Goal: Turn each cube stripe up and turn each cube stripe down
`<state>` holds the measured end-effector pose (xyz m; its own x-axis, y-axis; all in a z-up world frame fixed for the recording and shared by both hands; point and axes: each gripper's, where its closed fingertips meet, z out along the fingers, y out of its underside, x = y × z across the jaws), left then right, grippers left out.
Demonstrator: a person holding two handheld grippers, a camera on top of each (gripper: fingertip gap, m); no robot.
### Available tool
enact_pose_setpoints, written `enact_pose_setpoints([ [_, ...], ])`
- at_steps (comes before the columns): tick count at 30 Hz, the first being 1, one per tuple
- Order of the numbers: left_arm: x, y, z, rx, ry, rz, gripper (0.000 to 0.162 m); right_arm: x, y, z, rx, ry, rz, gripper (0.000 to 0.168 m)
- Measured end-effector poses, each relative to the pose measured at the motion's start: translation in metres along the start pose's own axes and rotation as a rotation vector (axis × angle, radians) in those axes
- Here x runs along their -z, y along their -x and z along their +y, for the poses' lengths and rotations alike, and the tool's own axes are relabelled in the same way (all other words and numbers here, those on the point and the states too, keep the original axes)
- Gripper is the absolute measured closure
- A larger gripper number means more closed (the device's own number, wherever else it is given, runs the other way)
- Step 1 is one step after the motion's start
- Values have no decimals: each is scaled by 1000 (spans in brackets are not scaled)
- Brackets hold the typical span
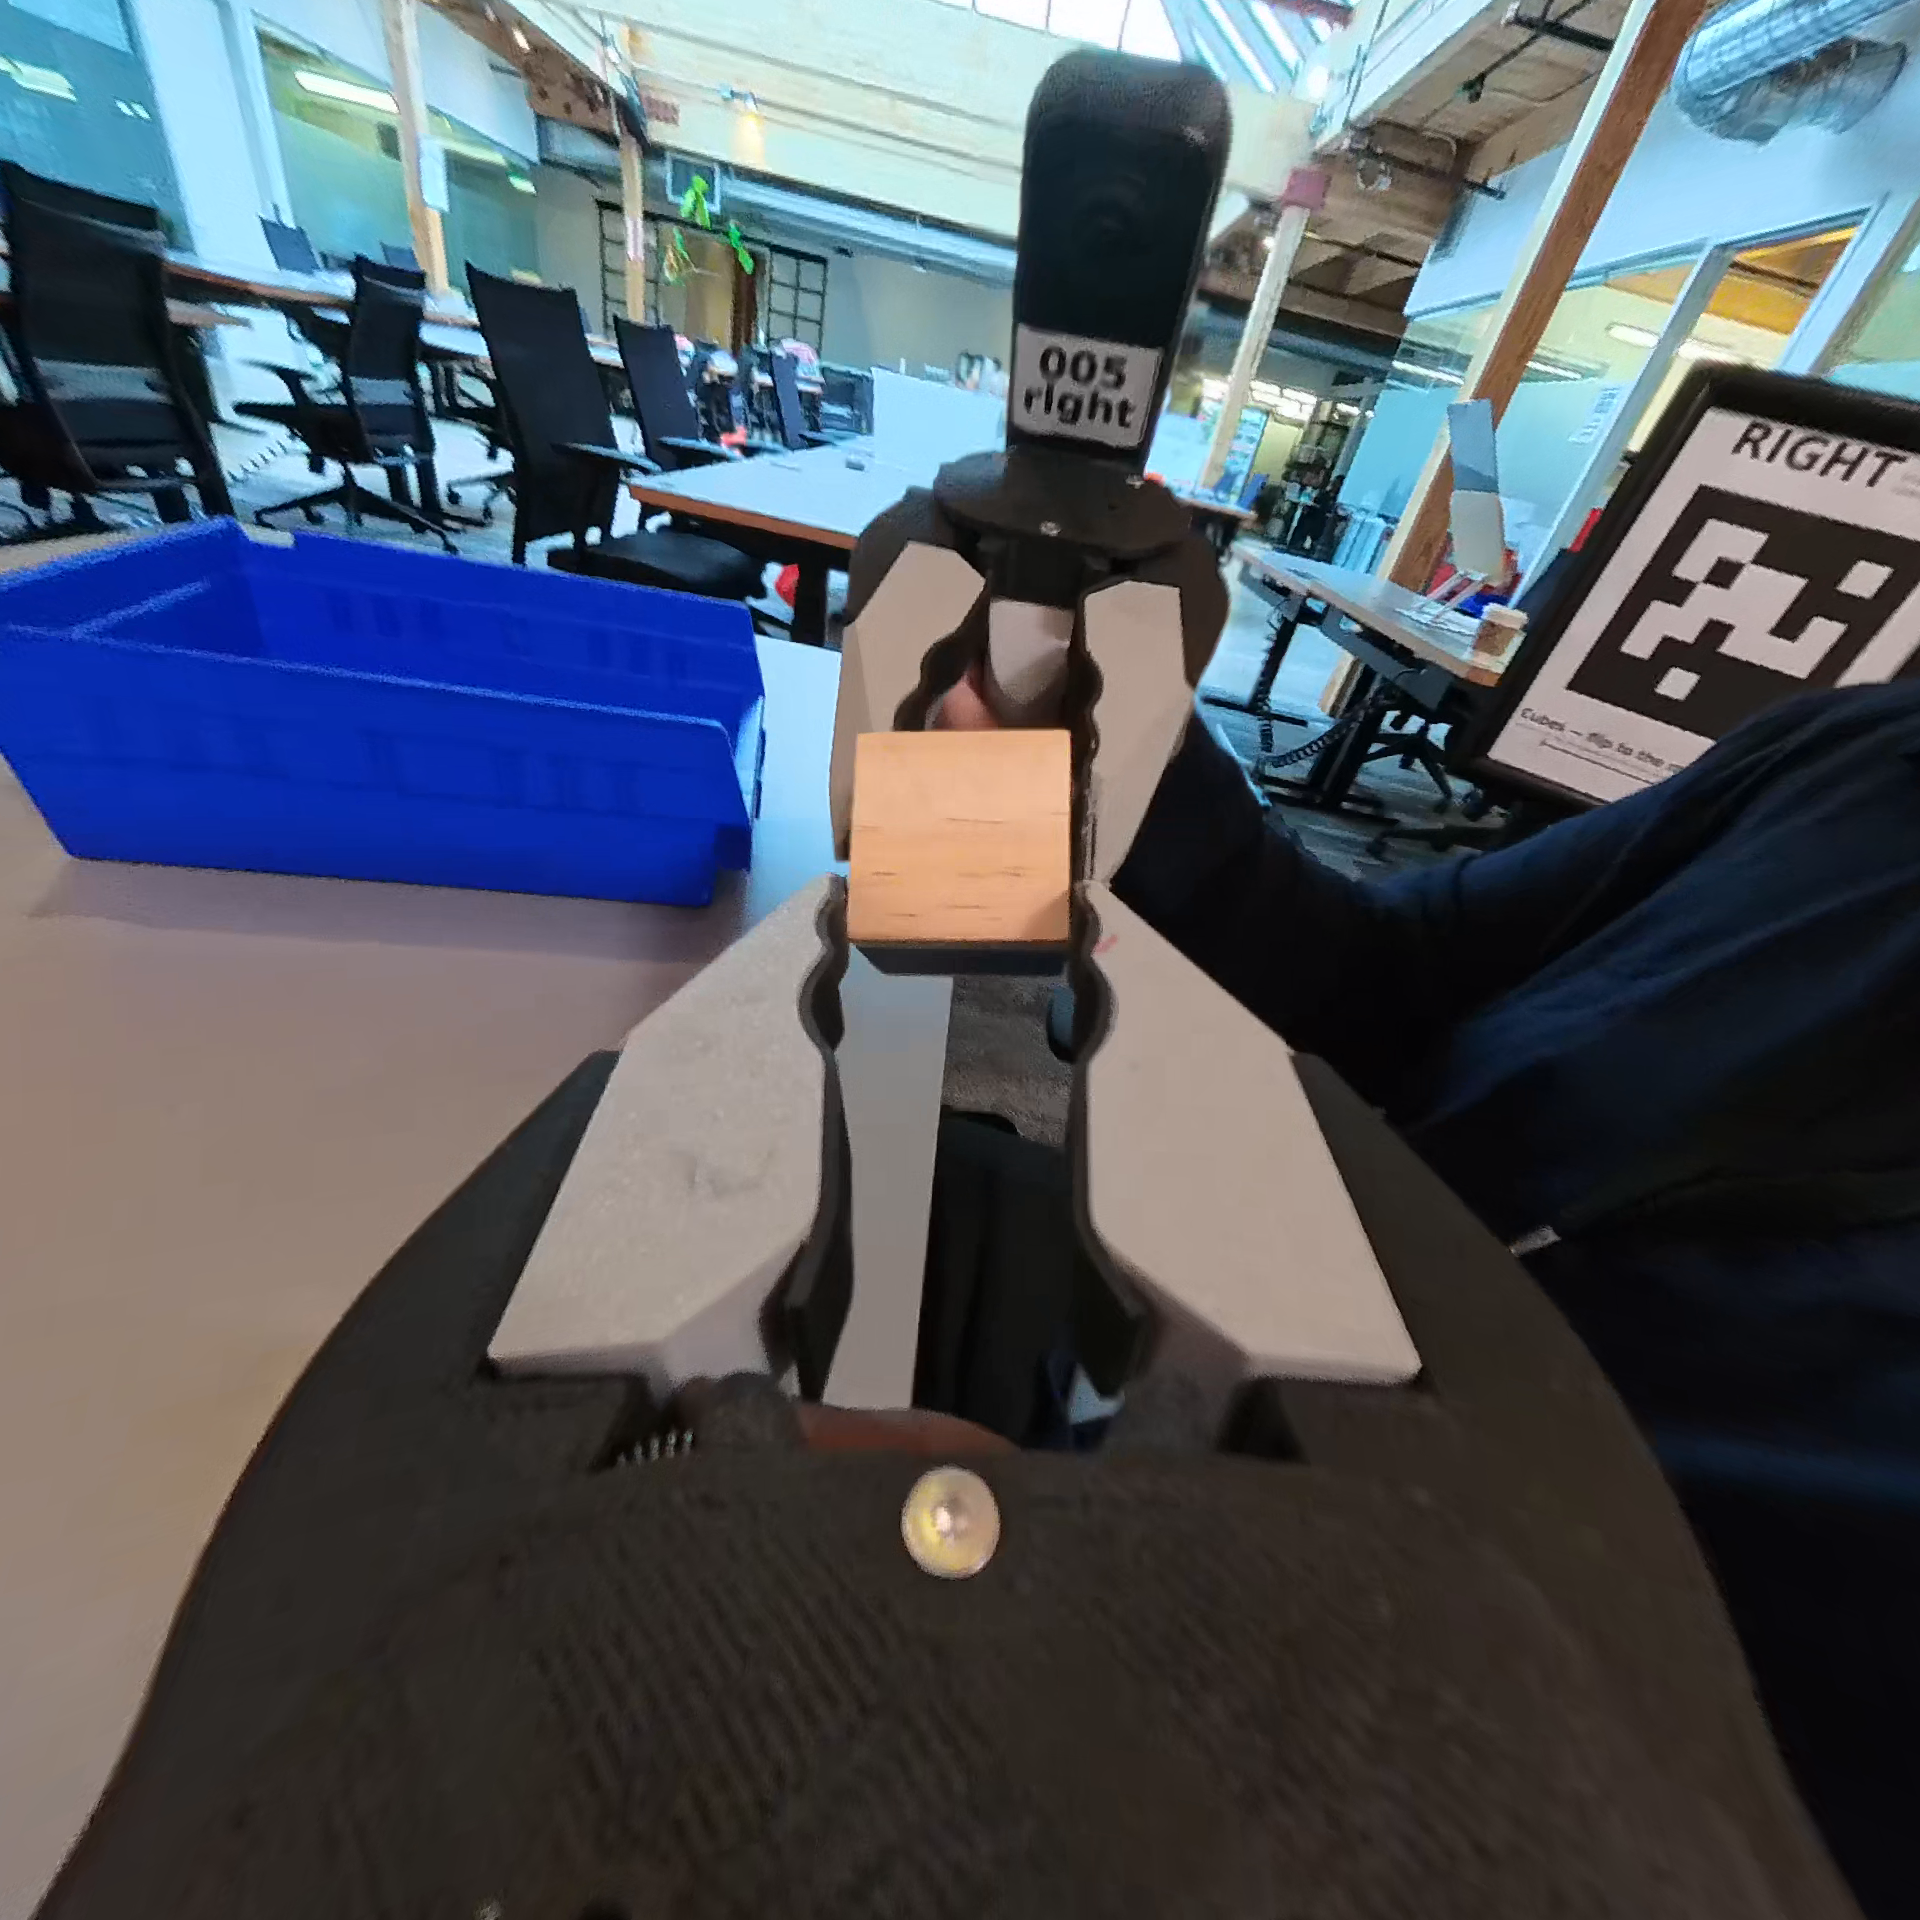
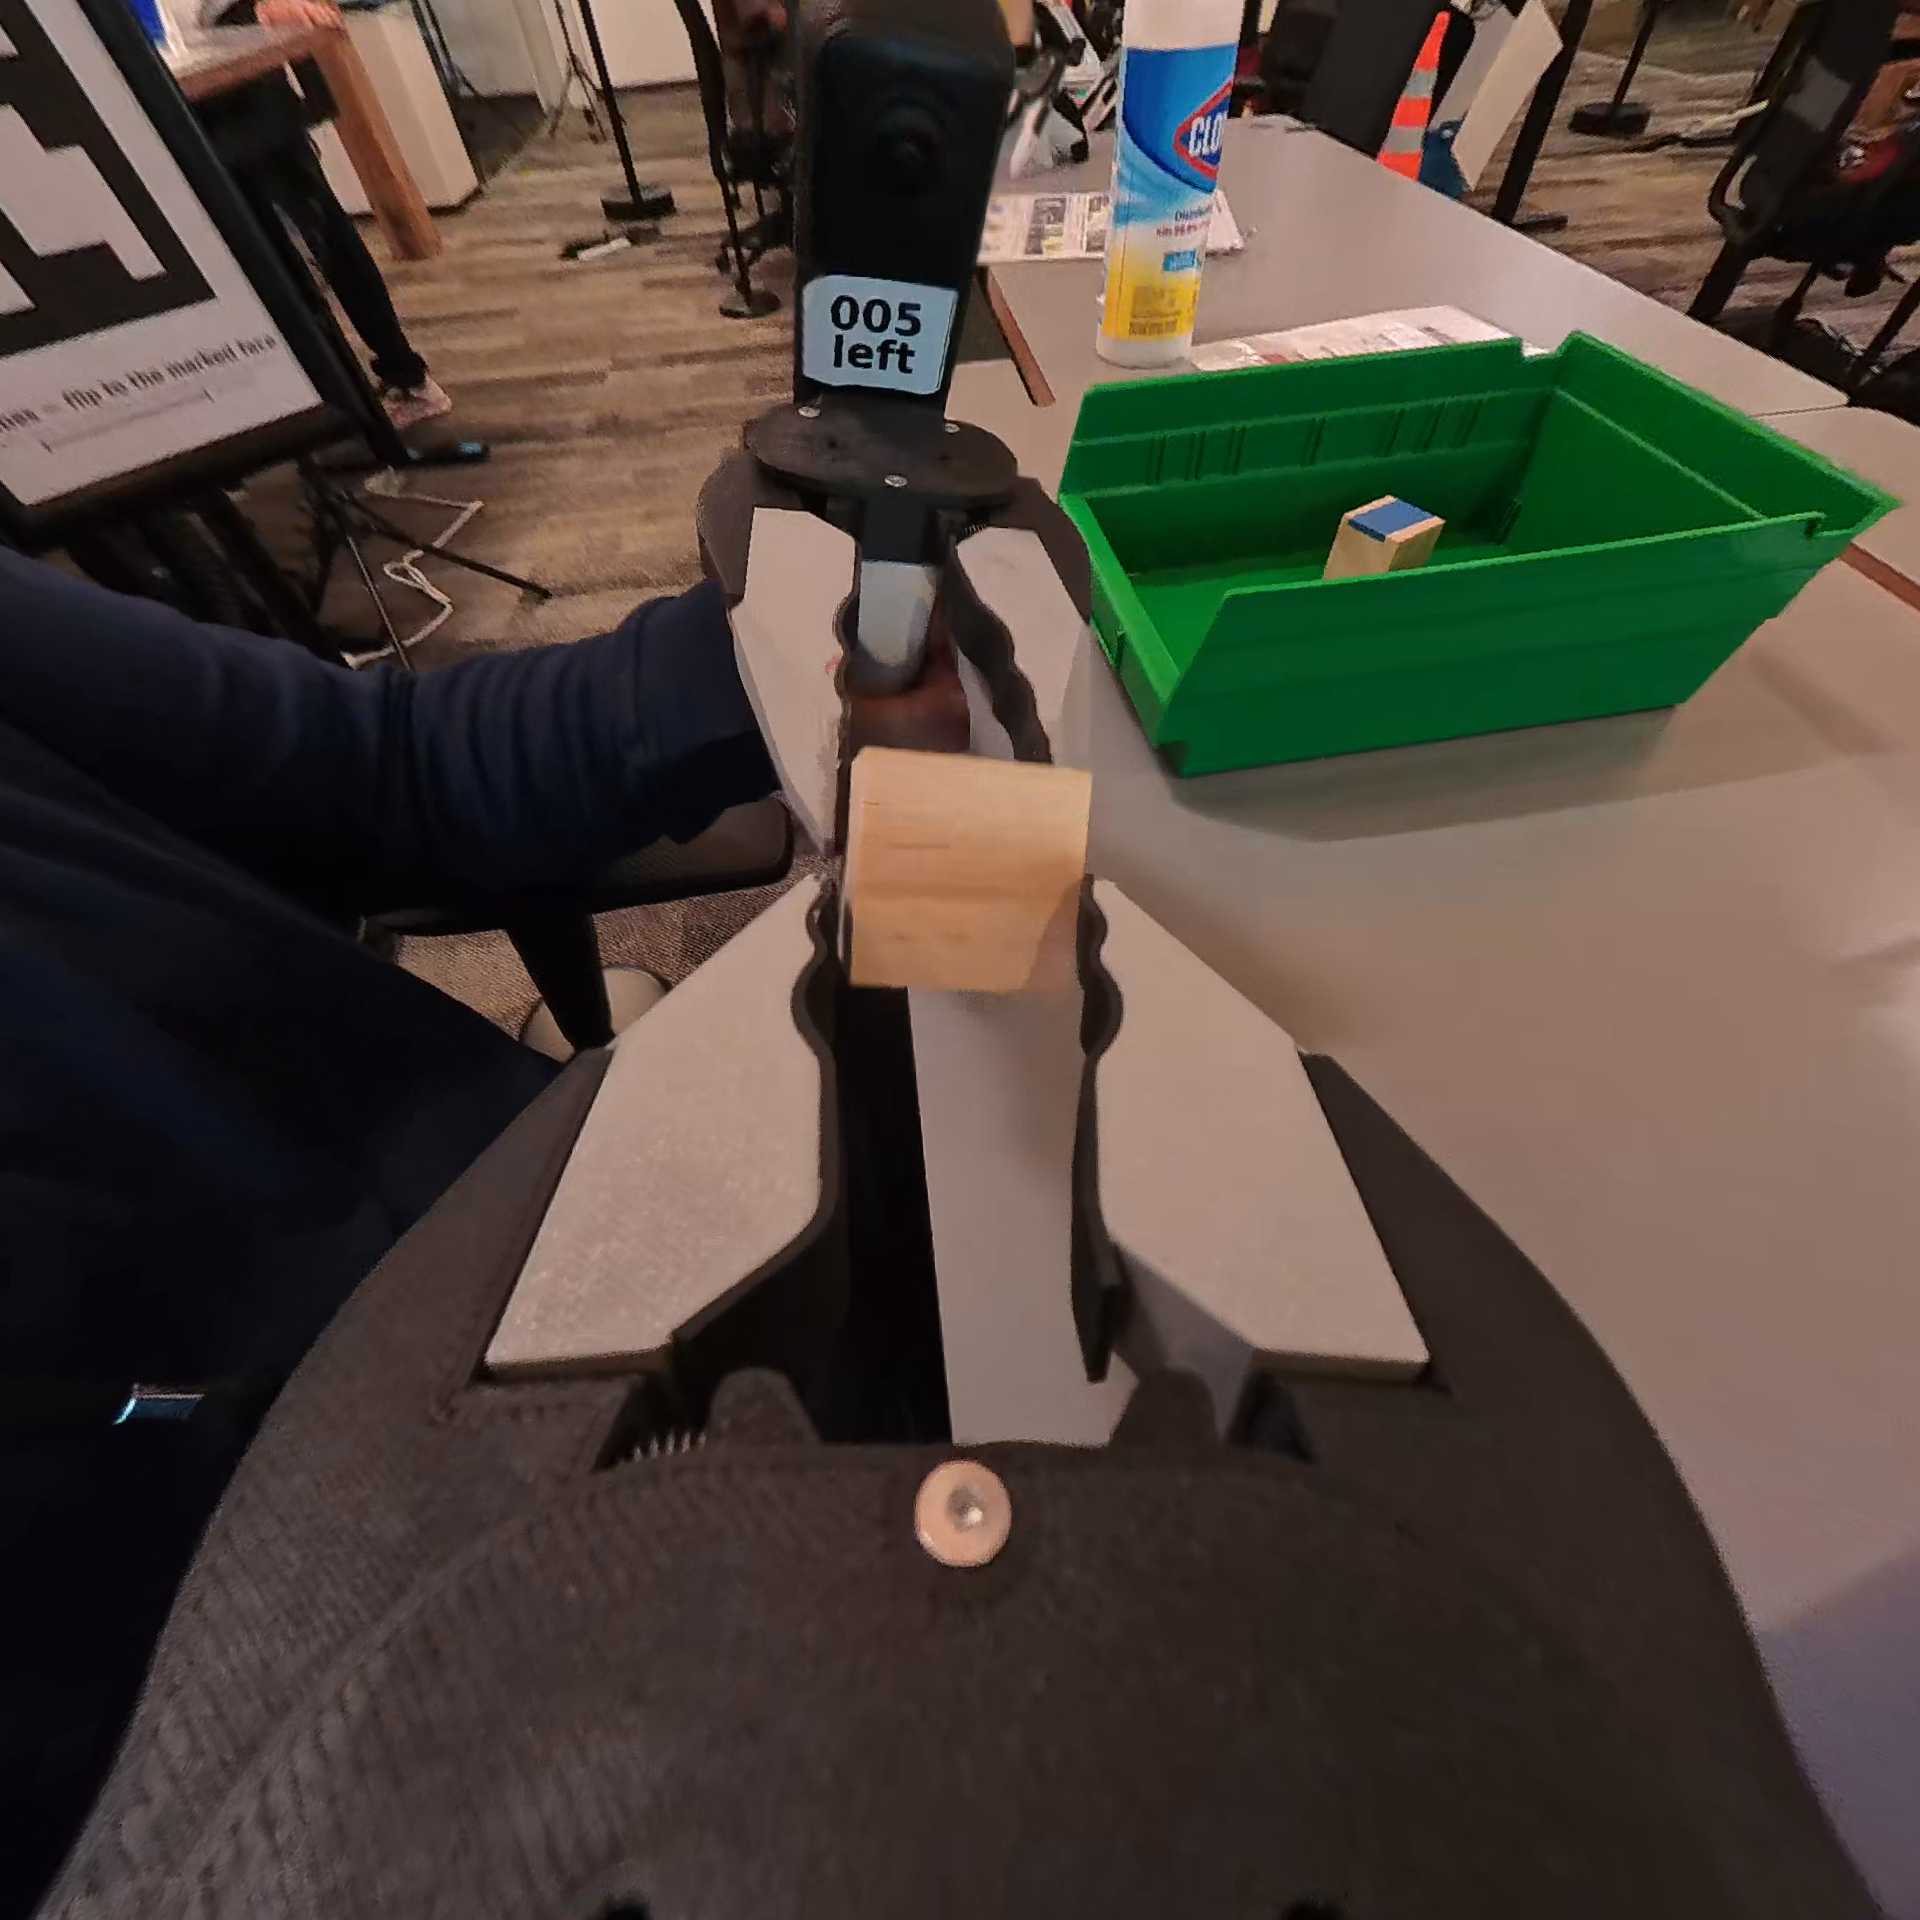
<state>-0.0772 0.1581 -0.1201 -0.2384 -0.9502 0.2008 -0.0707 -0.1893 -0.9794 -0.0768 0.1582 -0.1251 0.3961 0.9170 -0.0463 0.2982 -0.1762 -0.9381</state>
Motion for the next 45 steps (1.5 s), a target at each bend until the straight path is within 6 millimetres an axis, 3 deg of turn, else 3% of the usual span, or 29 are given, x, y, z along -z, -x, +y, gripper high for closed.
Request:
enact_pose_setpoints([
  [5, 8, -9, -15, -28, -71, 23, 121, 4, 5, -8, -56, -70, -70, 117],
  [11, 7, -8, -15, -18, -94, 27, 121, 2, 10, -18, -93, -159, -141, 127],
  [20, 6, 12, -6, 102, -54, -36, 121, -1, -7, -10, -174, -146, -113, 127],
  [23, 13, 25, -8, 63, -47, -152, 102, 11, -27, -4, -161, -121, -6, 127],
  [26, 25, 30, -14, 11, -40, -234, 101, 48, -67, 3, -155, -111, 208, 127],
  [32, 45, 30, -27, -27, -71, -301, 107, 179, -189, 37, -269, -126, 805, 127],
  [34, 48, 32, -27, -23, -74, -314, 109, 198, -225, 53, -346, -100, 864, 127],
  [36, 48, 36, -26, -15, -76, -323, 109, 196, -263, 75, -423, -11, 882, 126],
  [40, 46, 41, -24, -17, -68, -340, 110, 169, -325, 111, -495, 174, 879, 126],
  [45, 51, 49, -18, -43, -37, -386, 110, 140, -366, 145, -549, 360, 847, 126],
])
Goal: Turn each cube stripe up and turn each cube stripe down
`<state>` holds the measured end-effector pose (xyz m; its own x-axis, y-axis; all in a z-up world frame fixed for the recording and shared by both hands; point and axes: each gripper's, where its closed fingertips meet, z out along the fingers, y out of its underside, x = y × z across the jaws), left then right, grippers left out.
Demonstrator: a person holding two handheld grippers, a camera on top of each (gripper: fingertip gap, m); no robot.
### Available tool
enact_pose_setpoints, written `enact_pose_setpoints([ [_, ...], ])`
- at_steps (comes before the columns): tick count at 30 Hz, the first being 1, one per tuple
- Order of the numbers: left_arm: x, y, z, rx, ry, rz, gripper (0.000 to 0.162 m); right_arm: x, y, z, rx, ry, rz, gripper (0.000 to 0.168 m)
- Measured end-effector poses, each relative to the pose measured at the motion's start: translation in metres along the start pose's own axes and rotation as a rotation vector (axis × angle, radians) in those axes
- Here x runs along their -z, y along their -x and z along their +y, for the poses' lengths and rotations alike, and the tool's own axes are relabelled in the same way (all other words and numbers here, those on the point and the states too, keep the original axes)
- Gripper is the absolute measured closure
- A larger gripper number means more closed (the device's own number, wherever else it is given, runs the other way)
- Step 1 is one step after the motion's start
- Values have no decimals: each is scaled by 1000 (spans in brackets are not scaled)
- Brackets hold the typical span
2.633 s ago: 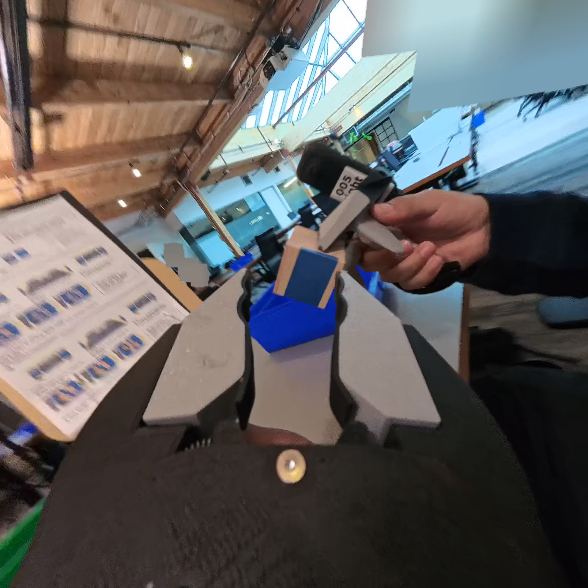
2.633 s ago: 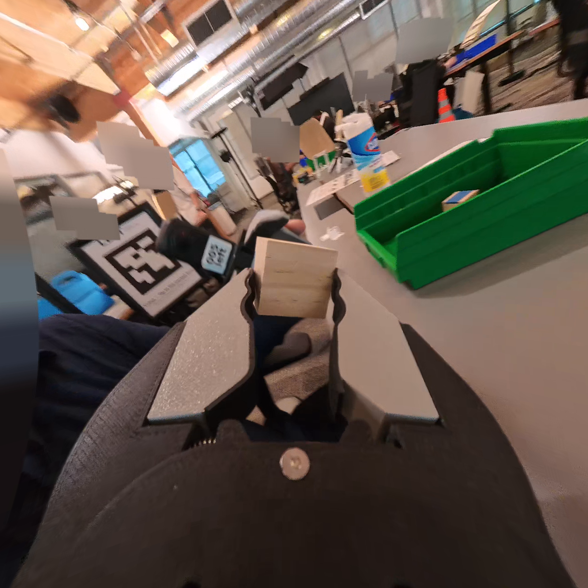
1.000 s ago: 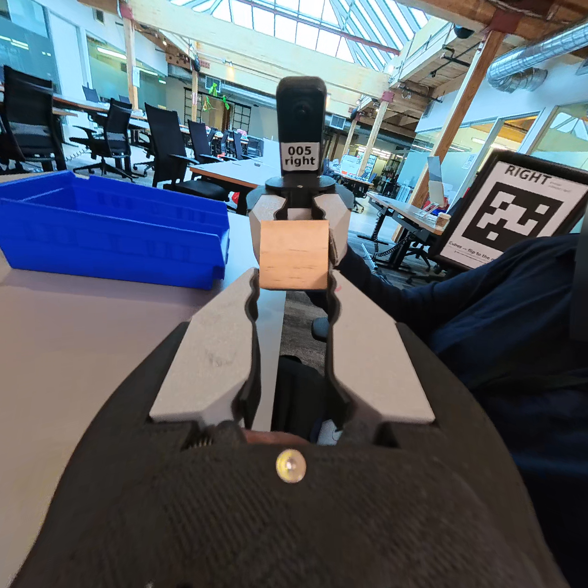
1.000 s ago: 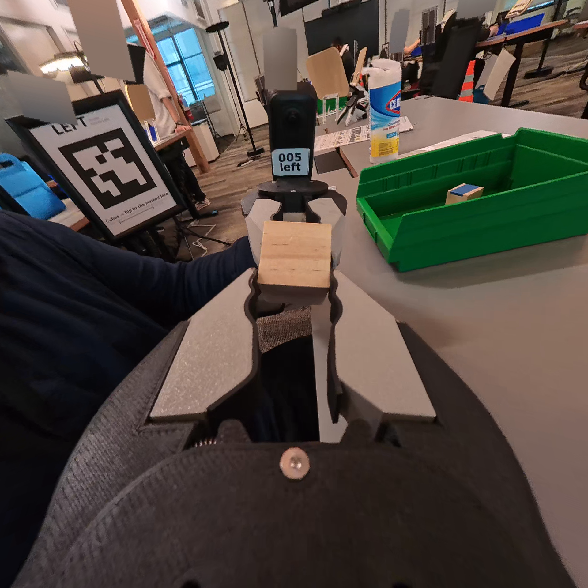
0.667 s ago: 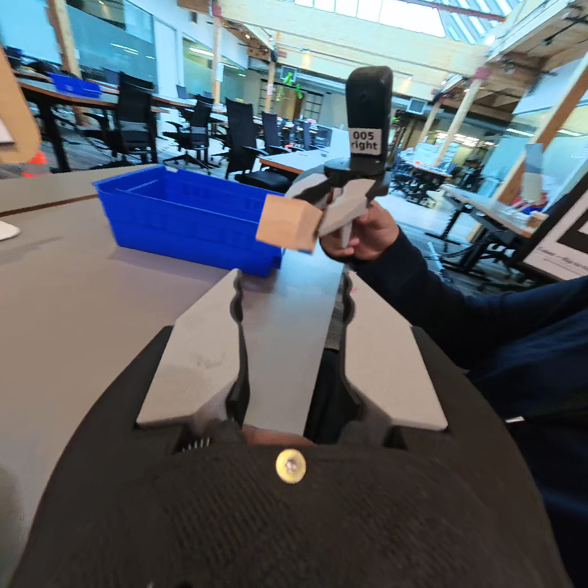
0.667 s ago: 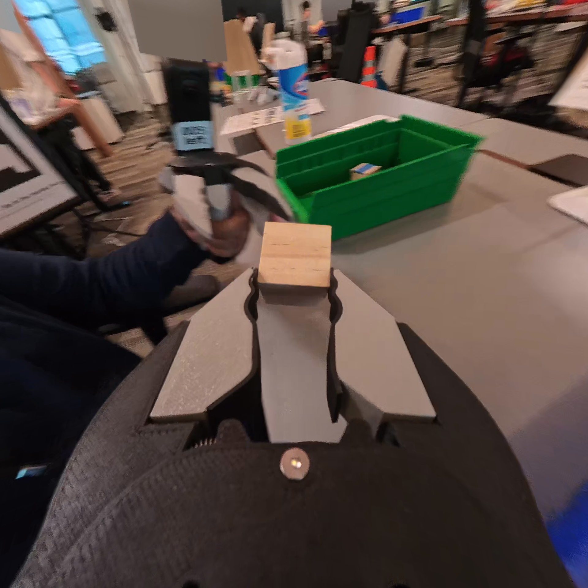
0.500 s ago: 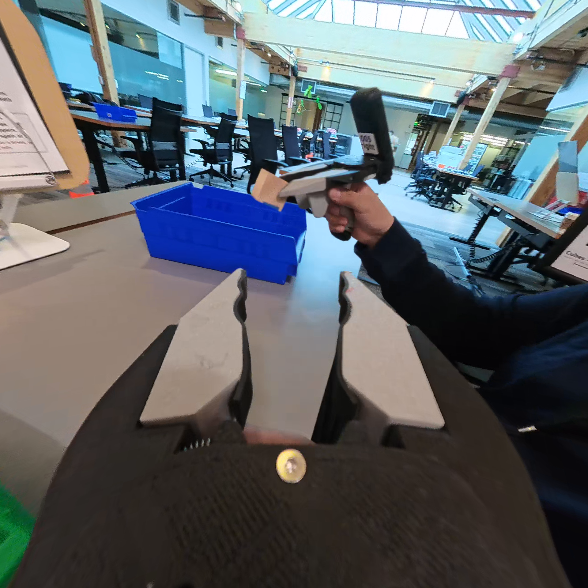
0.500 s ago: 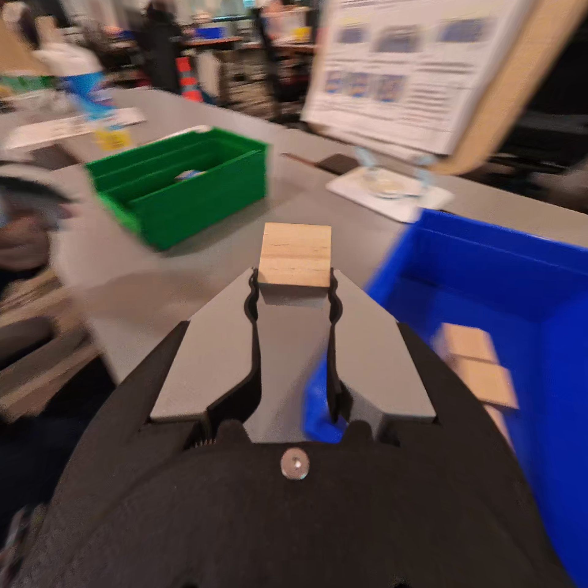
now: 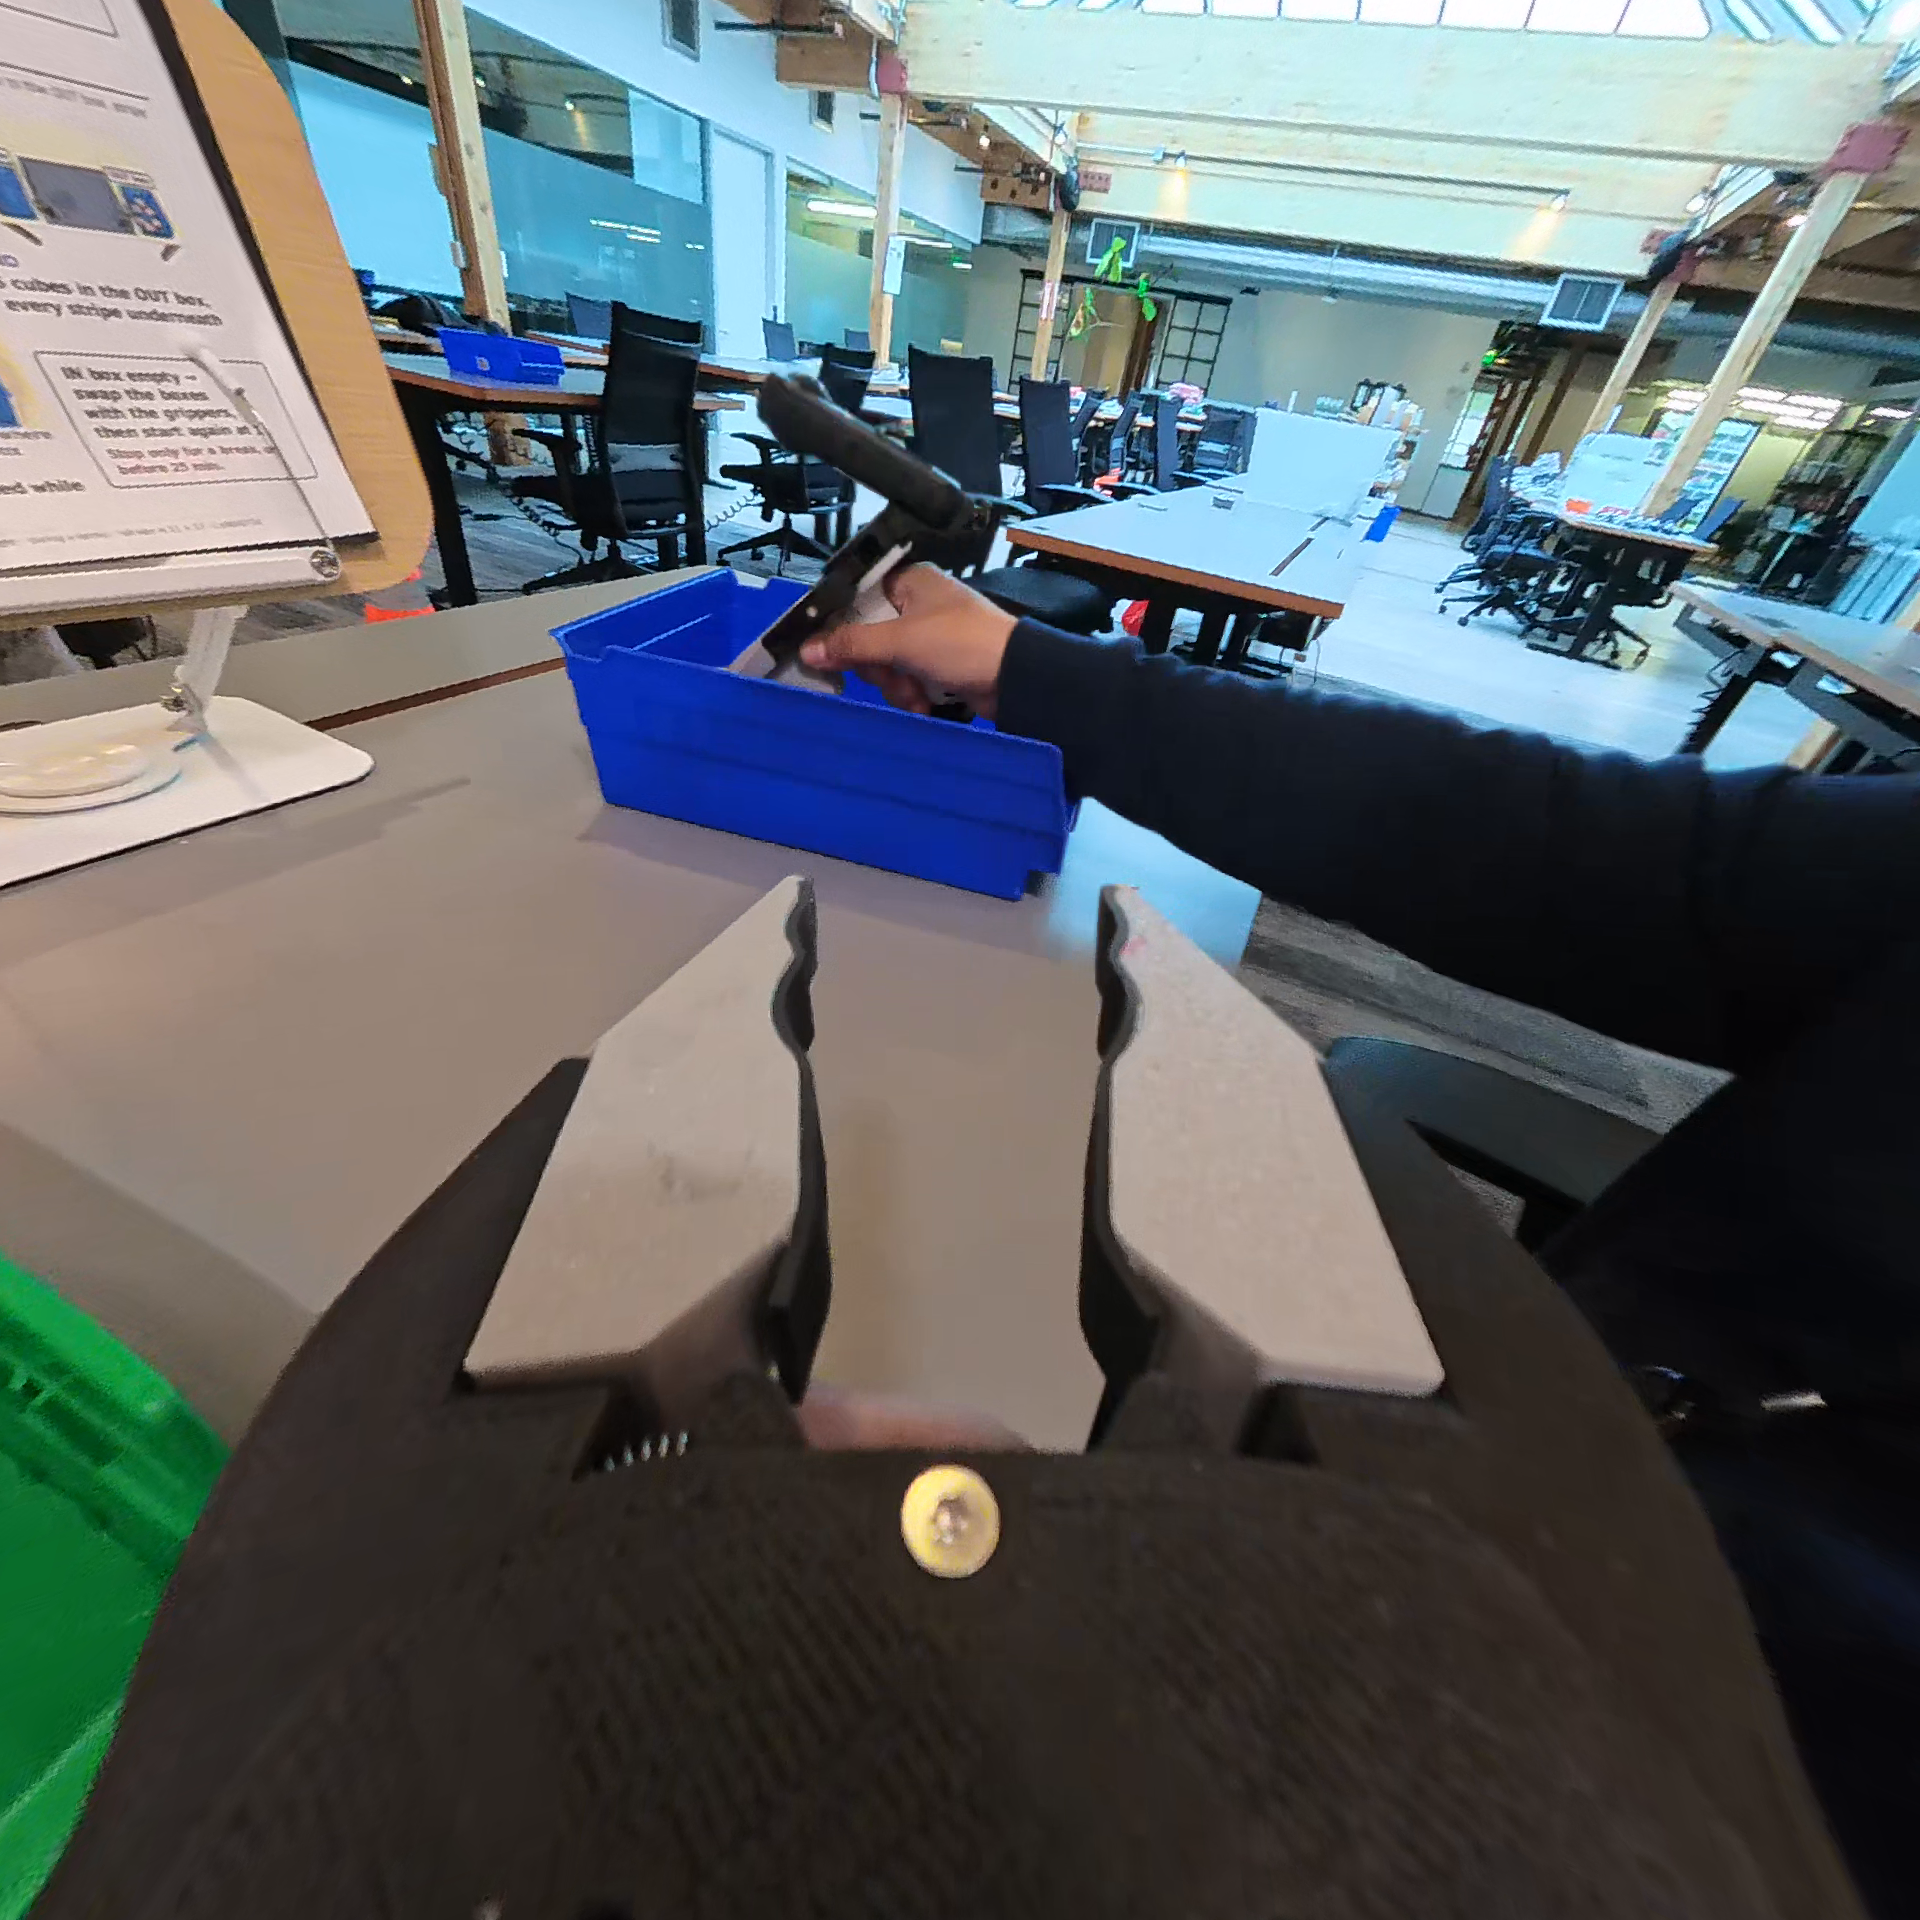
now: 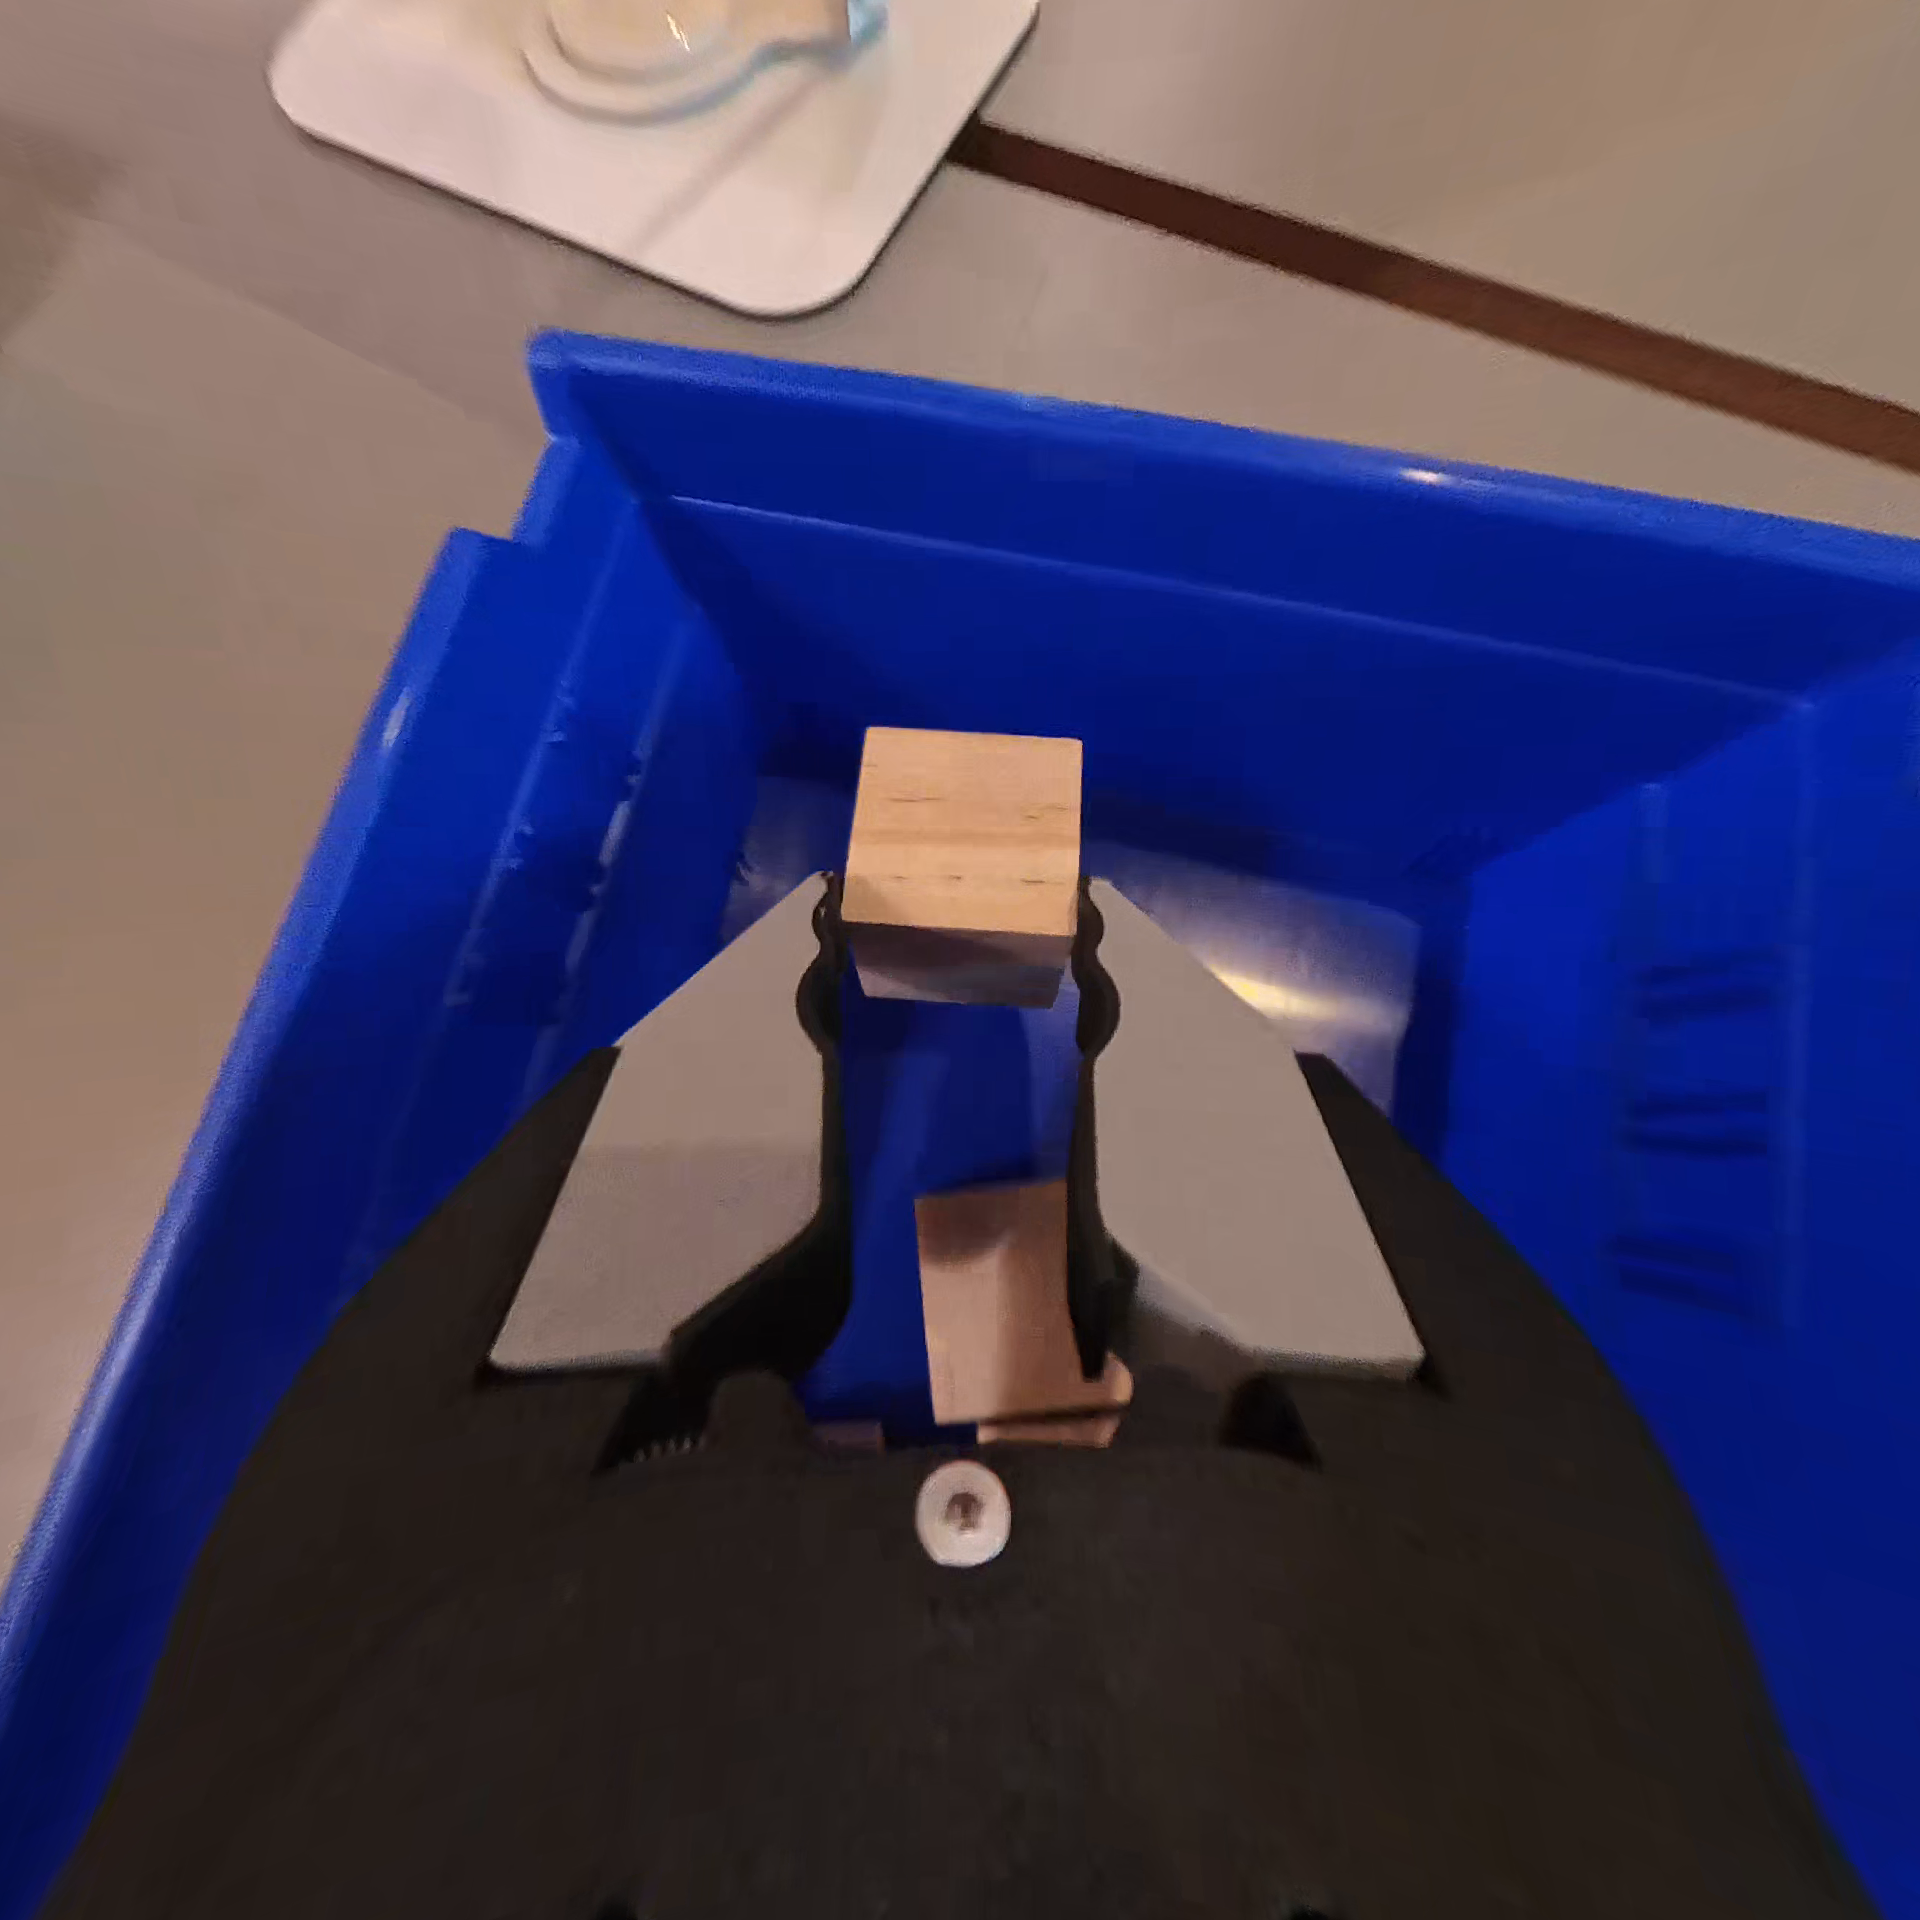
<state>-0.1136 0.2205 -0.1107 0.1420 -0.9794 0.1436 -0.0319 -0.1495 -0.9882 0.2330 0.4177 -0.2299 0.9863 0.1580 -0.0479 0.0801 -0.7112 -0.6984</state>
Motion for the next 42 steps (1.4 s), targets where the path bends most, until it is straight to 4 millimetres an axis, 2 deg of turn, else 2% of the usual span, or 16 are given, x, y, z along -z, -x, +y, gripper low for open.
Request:
enact_pose_setpoints([
  [4, 11, 18, 1, -14, 17, -72, 109, -19, 5, 15, 73, 139, 11, 126],
  [6, 23, 36, 1, 8, 32, -143, 107, -19, 8, 22, 98, 191, 6, 127],
  [8, 43, 61, 2, 1, 58, -250, 107, -10, 12, 17, 111, 173, 1, 127],
  [11, 91, 103, 6, -81, 146, -503, 107, 28, 22, -11, 88, -15, -24, 121],
  [13, 123, 119, 5, -86, 170, -620, 108, 63, 34, -24, 48, -153, -71, 112],
  [15, 146, 132, 6, -59, 184, -692, 110, 102, 59, -28, 5, -267, -179, 107],
  [17, 162, 152, 5, -52, 188, -789, 113, 144, 93, -31, -8, -411, -302, 109],
  [18, 165, 164, 4, -51, 194, -825, 115, 162, 111, -30, 10, -472, -354, 111],
  [20, 152, 186, 10, -39, 291, -804, 113, 189, 143, -23, 67, -543, -414, 114],
  [24, 133, 247, 31, -54, 607, -822, 107, 223, 192, -18, 176, -607, -500, 116],
  [26, 121, 268, 45, -73, 768, -749, 102, 235, 206, -16, 239, -626, -506, 116],
  [28, 119, 284, 59, -139, 957, -671, 99, 239, 210, -13, 285, -658, -474, 120],
  [32, 133, 313, 80, -320, 1293, -564, 96, 234, 203, -8, 257, -634, -503, 119],
  [36, 131, 335, 91, -369, 1418, -483, 99, 229, 198, -9, 180, -614, -603, 118],
  [39, 131, 345, 104, -352, 1507, -428, 100, 218, 190, -9, 172, -588, -588, 117],
  [42, 149, 349, 121, -338, 1677, -389, 111, 213, 187, -8, 169, -569, -590, 117],
])
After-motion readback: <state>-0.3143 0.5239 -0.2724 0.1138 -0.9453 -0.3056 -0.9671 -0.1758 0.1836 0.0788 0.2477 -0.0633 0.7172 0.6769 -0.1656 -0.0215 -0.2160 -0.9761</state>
